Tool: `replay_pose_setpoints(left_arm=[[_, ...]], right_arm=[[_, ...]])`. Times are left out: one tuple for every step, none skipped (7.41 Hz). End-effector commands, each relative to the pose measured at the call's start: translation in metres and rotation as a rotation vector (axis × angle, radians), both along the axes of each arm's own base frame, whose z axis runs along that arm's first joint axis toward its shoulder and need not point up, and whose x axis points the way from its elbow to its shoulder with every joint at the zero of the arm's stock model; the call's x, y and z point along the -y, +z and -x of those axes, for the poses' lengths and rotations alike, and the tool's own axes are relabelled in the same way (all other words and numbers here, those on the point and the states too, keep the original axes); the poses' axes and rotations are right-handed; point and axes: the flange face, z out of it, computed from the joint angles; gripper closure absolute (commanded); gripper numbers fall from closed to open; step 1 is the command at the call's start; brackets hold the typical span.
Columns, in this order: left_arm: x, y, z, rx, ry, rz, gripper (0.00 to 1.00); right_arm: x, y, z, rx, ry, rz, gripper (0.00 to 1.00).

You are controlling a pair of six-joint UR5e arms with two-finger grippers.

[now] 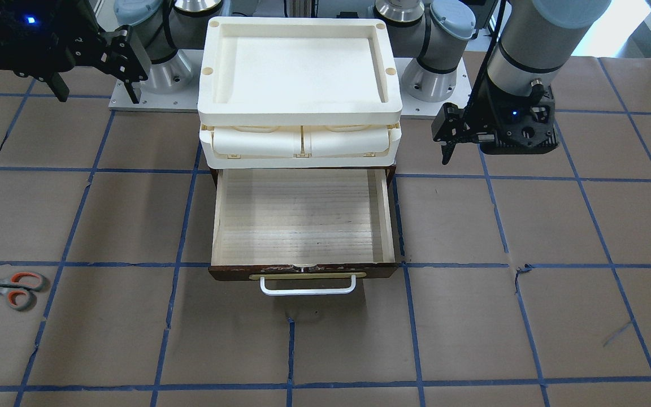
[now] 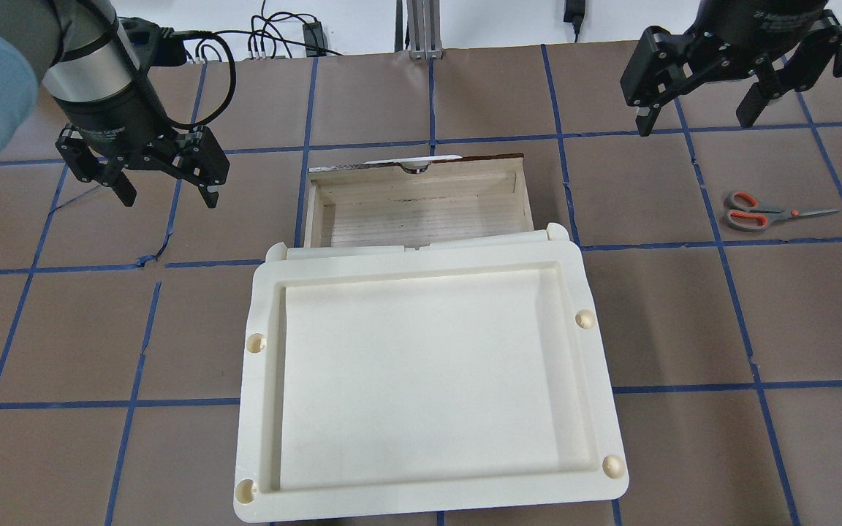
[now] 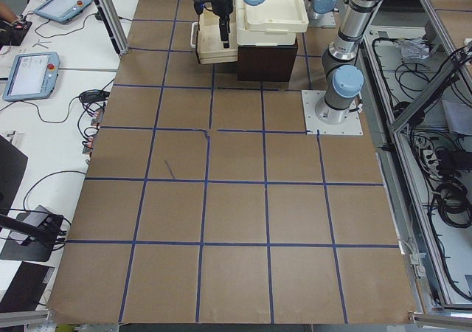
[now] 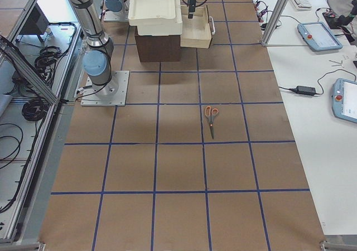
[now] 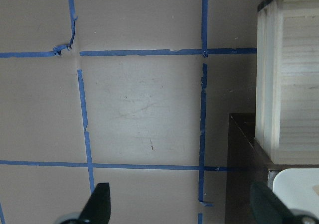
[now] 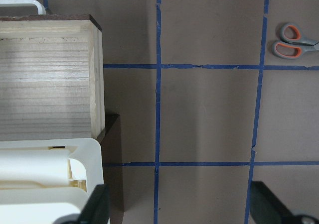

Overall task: Put scissors in drawer and close it
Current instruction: 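Move the right gripper down over the orange-handled scissors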

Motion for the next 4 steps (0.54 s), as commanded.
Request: replay_pose_setpoints(left_arm=[[0.000,-0.010,-0.021,-0.006,0.014,-0.039,0.00],[0.001,-0.013,-0.025,-0.009,0.012,-0.042,0.00],[0.000,-0.014,-0.026,-0.006,0.016,-0.049,0.00],[0.000,-0.016,-0.037,-0.014,0.053,-0.066,0.00]], right_arm=[[0.001,-0.003,0.000,0.001,0.007,-0.007,0.00],[0.002,-0.005,0.001,-0.002,0.009,-0.012,0.00],[-0.003,-0.011,0.005,0.000,0.001,-0.043,0.00],[-0.001,-0.022,0.011,0.002,-0.004,-0.083,0.00]])
